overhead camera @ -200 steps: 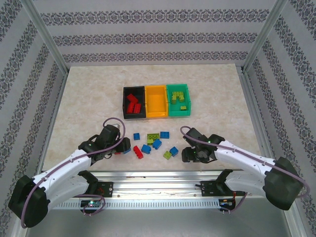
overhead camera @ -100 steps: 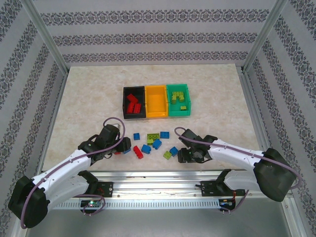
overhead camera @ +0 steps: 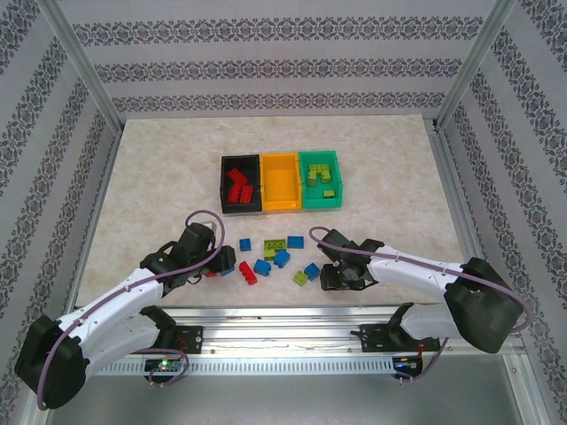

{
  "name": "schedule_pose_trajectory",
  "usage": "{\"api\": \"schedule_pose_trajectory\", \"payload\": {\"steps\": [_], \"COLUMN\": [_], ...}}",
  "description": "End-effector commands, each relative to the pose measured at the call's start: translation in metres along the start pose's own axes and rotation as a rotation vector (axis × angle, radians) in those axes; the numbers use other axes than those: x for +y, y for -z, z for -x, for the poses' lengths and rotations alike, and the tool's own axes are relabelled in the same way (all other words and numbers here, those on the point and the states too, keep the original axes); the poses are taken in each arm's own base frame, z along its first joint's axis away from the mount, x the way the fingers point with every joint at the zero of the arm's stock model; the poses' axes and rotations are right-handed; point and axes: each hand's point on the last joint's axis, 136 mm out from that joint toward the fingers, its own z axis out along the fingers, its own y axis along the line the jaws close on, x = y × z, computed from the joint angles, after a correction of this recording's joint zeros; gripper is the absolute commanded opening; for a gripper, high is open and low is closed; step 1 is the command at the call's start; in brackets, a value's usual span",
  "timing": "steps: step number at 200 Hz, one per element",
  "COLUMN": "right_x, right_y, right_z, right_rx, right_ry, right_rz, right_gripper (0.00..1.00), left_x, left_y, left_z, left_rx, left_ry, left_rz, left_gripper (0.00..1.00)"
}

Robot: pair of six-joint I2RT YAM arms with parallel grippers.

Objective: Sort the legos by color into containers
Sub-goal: Pick up the lego from the bottom-center of the table, then place the lego in the container.

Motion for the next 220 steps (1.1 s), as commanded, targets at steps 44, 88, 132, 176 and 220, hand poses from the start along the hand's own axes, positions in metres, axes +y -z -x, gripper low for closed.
{"api": "schedule_pose_trajectory", "payload": {"steps": [44,88,132,176,220], "right_x": [0.019,0.021,0.022,0.04,0.089], "right_y": [0.01,0.036,0.051,0.063,0.08], "right_z": [0.028,0.058,0.078,0.104,0.174], "right_rx": [-0.087,-0.177,-0.234,-0.279,-0.391], "right_ry": [0.041,0.041,0.05,0.087,0.124], "right_rz": [0.117,0.159,0.182,0.219,0.313], "right_gripper": [0.34,0.34,0.34,0.34,0.35], "left_x": [-0.001,-0.002,-0.001,0.0,0.001], "left_y": [0.006,0.009,0.01,0.009,0.006], "left_z": [0.008,0.009,0.007,0.006,0.001], "left_rx": [-0.036,-0.041,-0.035,-0.026,-0.004], "left_ry": [0.017,0.023,0.027,0.036,0.068], "left_rz": [-0.014,-0.017,-0.014,-0.006,-0.004], "left_gripper": [0.59,0.58,0.58,0.59,0.59]}}
